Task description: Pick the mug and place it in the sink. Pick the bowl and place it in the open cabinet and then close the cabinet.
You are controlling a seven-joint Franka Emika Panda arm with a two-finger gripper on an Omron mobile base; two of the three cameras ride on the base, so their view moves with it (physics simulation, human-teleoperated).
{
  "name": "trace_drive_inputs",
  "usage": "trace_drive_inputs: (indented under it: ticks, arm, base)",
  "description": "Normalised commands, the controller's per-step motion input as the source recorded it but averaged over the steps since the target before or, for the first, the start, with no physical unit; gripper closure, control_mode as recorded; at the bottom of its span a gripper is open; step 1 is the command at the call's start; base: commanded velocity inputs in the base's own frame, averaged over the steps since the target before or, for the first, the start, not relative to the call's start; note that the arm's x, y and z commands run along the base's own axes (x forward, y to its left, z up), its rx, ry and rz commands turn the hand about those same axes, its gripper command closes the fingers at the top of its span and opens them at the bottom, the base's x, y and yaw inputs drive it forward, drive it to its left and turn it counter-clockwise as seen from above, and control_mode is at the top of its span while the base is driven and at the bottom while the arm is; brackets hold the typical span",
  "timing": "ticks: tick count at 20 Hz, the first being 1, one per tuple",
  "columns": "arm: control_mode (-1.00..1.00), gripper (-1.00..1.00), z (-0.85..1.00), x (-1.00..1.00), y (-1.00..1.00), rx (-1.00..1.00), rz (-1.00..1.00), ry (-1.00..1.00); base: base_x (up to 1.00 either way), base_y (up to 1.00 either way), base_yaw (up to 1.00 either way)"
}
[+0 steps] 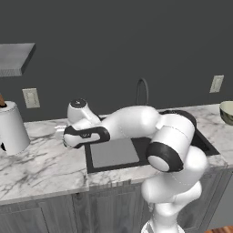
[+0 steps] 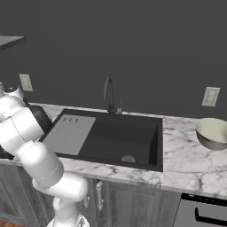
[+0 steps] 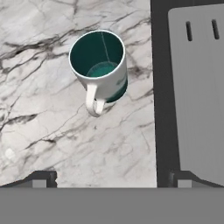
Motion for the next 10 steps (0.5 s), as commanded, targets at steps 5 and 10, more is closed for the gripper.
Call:
trace_drive_inputs:
  ticks: [5, 10]
  arm:
    - [-1.00, -1.00, -0.01, 0.10, 0.18, 0.00, -0.05, 0.02]
    - [-1.00, -1.00, 0.00, 0.02, 0.10, 0.00, -0.06, 0.00]
  base:
    - [0.00, 0.00, 0.00]
    - [0.00, 0.00, 0.00]
